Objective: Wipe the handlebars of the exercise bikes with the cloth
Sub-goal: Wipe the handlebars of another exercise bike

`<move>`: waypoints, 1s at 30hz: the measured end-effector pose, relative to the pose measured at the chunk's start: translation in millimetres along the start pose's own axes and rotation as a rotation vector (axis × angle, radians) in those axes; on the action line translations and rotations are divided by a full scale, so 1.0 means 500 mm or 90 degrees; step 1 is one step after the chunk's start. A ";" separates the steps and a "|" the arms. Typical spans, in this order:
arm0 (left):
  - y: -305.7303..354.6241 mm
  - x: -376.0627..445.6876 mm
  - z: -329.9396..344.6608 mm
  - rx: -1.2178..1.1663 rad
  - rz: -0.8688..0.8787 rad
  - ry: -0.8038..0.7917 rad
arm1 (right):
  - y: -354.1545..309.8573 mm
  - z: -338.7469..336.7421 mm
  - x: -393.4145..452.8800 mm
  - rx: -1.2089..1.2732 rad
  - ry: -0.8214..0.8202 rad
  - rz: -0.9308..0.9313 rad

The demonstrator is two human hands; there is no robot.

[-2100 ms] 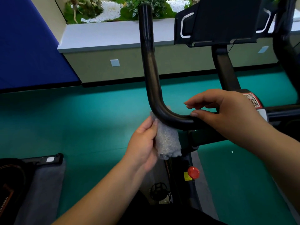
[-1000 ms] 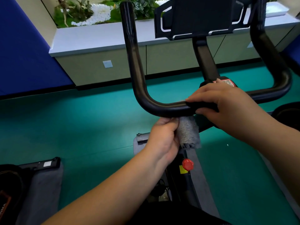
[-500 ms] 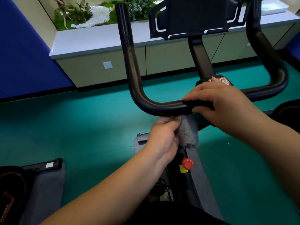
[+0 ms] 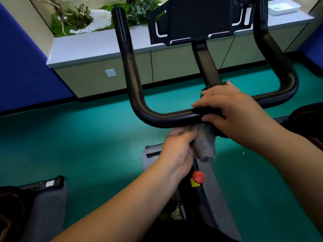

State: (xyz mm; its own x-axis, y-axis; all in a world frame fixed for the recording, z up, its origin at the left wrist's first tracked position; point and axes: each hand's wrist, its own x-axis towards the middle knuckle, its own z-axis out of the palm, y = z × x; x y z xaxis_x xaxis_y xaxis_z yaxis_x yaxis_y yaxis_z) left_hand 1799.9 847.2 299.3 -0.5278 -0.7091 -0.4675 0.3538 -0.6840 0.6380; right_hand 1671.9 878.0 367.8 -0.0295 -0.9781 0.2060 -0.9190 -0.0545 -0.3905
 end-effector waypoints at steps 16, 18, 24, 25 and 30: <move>0.106 -0.049 -0.147 -0.060 0.070 0.087 | -0.076 0.045 0.050 0.068 -0.008 -0.008; 0.125 -0.035 -0.150 -0.071 0.082 0.098 | -0.078 0.043 0.054 0.084 -0.022 0.010; 0.232 0.050 -0.151 -0.015 0.215 0.155 | -0.089 0.045 0.061 0.117 -0.042 0.046; 0.230 0.048 -0.148 0.001 0.224 0.161 | -0.091 0.049 0.062 0.122 -0.042 0.047; 0.183 -0.012 -0.143 -0.001 0.250 0.167 | -0.095 0.060 0.066 0.145 -0.041 0.043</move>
State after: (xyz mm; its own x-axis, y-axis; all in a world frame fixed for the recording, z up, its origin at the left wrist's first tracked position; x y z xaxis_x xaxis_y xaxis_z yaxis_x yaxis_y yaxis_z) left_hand 1890.8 776.3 316.7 -0.1406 -0.9331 -0.3308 0.4891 -0.3560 0.7963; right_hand 1726.5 842.5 366.5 -0.0558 -0.9915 0.1179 -0.8030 -0.0256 -0.5954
